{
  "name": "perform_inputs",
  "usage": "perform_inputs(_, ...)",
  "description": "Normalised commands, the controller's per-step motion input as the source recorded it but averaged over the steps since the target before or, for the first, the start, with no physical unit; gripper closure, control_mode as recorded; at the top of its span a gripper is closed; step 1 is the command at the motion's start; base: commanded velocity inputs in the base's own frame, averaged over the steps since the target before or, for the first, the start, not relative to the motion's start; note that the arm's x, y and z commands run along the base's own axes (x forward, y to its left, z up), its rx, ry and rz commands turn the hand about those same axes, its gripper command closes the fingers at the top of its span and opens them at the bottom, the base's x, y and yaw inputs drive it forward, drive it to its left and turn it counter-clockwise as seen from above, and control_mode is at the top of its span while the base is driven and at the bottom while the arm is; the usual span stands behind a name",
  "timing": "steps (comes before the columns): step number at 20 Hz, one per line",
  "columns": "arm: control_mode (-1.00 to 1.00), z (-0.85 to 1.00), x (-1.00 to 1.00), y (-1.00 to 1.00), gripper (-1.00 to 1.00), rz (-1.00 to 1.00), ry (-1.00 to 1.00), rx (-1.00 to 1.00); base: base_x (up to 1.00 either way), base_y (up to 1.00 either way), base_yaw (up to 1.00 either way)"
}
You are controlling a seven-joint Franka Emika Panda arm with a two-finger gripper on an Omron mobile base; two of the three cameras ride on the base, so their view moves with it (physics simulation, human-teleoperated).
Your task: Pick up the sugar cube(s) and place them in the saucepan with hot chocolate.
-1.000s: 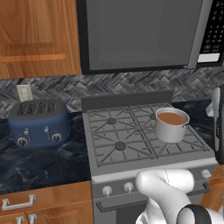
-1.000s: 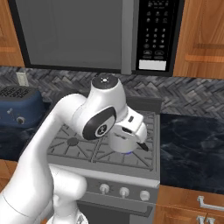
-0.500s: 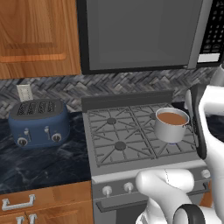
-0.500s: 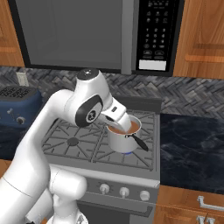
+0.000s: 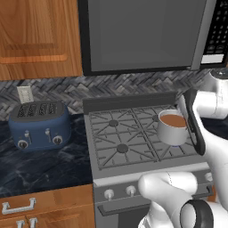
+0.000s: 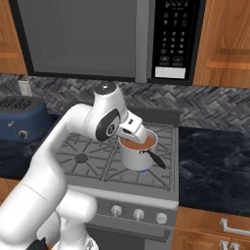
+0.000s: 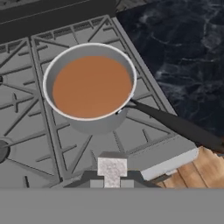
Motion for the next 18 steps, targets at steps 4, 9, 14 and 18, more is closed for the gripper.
perform_inputs(4, -1.00, -0.32, 0.49, -0.01, 1.00, 0.11, 0.00, 0.00, 0.00, 0.00, 0.00)
perform_inputs(9, -1.00, -0.29, 0.39, 0.01, 1.00, 0.00, 0.17, -0.01, 0.00, 0.00, 0.00)
perform_inputs(14, -1.00, -0.32, 0.50, -0.01, 1.00, 0.00, 0.17, -0.02, 0.00, 0.00, 0.00)
perform_inputs(18, -1.00, -0.27, 0.57, -0.17, 1.00, 0.00, 0.06, 0.00, 0.00, 0.00, 0.00)
